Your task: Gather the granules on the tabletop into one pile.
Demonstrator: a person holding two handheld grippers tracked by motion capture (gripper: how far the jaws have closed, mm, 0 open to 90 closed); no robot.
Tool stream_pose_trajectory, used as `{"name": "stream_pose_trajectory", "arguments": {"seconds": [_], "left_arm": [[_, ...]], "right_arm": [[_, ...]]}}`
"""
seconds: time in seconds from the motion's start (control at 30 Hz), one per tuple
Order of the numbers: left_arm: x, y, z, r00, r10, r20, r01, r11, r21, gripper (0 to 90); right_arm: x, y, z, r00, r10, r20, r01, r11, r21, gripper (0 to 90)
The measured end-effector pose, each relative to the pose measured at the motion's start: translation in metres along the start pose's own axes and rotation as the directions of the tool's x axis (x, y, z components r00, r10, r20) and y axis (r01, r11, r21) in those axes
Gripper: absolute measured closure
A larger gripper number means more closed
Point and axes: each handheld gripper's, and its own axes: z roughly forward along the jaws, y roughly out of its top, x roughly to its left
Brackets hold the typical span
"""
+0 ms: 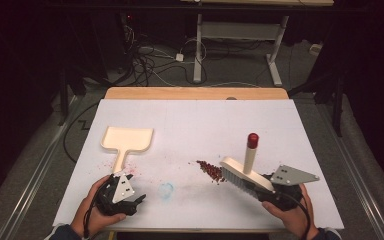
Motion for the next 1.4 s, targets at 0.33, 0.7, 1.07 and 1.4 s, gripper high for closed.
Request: {"name": "stream_pose_trajectory", "arguments": {"seconds": [0.33,0.7,1.07,1.4], "left_arm": [[-0.001,0.004,0.003,0.9999,0.010,0.009,-0.010,0.9999,-0.005,24.1],[-0.001,0.003,0.003,0.9999,0.009,0.008,-0.009,1.0000,0.002,24.1],[0.000,0.001,0.000,1.0000,-0.003,-0.003,0.003,1.0000,-0.002,24.1],[0.001,0.001,0.000,1.0000,-0.004,-0.003,0.004,1.0000,-0.001,24.1]], "right_arm": [[-0.011,-0.021,0.002,0.9964,0.027,0.081,-0.032,0.998,0.059,67.9],[0.008,-0.002,0.041,0.9972,0.017,0.073,-0.021,0.999,0.048,67.9],[0.005,0.007,0.035,0.9958,-0.001,0.092,0.001,1.000,-0.002,67.8],[-0.001,-0.007,0.014,0.9917,0.002,0.129,-0.003,1.000,0.009,67.8]]}}
